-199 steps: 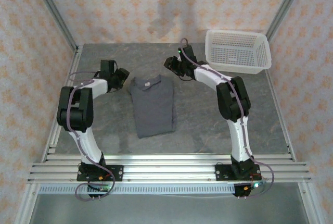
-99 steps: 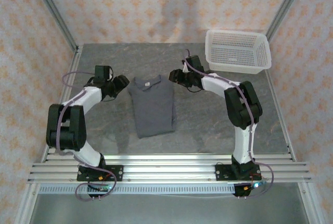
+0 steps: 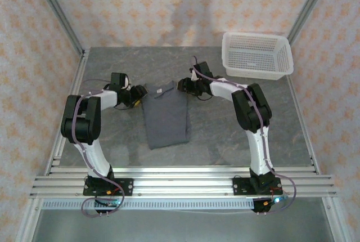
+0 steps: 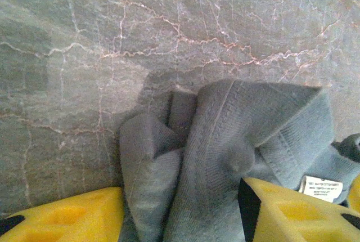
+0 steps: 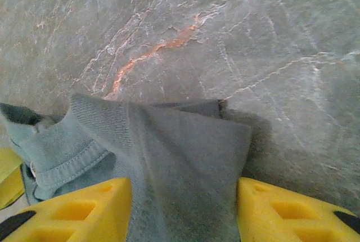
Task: Fold the inside-out t-shirt
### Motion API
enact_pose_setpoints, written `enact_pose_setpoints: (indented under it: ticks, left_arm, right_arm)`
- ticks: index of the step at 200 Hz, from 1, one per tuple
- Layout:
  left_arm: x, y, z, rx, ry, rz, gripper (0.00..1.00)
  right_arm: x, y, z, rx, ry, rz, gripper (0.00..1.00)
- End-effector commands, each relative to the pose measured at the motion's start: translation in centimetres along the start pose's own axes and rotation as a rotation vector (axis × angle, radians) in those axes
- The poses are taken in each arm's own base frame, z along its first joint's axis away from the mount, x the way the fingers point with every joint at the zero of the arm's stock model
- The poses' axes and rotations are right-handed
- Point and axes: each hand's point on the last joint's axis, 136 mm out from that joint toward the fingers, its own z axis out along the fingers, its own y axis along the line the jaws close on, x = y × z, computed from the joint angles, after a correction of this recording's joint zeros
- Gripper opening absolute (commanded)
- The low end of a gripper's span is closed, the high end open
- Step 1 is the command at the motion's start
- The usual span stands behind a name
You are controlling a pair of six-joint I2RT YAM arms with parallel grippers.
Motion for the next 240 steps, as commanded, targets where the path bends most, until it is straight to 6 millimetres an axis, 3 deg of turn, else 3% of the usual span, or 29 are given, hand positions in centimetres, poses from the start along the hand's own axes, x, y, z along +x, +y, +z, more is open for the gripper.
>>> enact_pose_setpoints:
  ticks: [1, 74, 112, 133, 150, 175, 197, 217, 240]
  left_arm:
    - [-1.0, -2.7, 1.9, 0.099, -0.018, 0.034, 0.57]
    - [1.2, -6.1, 5.3, 0.192, 0.050, 0.053, 0.55]
    - [1.3, -8.0, 4.6, 0.240, 0.014, 0.077, 0.39]
    - [1.1, -8.0, 3.7, 0.225, -0.018, 0.093, 0.31]
    - [1.1, -7.4, 4.0, 0.185, -0.012, 0.092, 0.33]
    - [1.2, -6.5, 4.9, 0.151, 0.002, 0.075, 0.51]
    - [1.0, -5.9, 5.3, 0.129, -0.007, 0.072, 0.53]
    - [0.8, -5.8, 5.8, 0.127, -0.003, 0.066, 0.41]
    - [0.5, -5.9, 5.8, 0.125, -0.016, 0.062, 0.08]
  right_arm:
    - [0.7, 0.6, 1.1, -0.015, 0.032, -0.006, 0.50]
    - [1.8, 1.3, 2.4, -0.036, 0.070, 0.000, 0.49]
    - [1.6, 1.3, 1.8, -0.021, 0.064, -0.006, 0.48]
    - [1.7, 1.2, 1.6, -0.016, 0.065, -0.009, 0.47]
    - [1.8, 1.2, 1.5, -0.014, 0.065, -0.009, 0.47]
    - [1.6, 1.3, 1.4, -0.015, 0.062, -0.008, 0.47]
    - [1.4, 1.3, 0.8, -0.009, 0.050, -0.010, 0.46]
    - [0.7, 1.5, -0.4, 0.001, 0.016, -0.010, 0.46]
    - [-0.2, 1.6, -2.7, 0.007, -0.044, -0.011, 0.48]
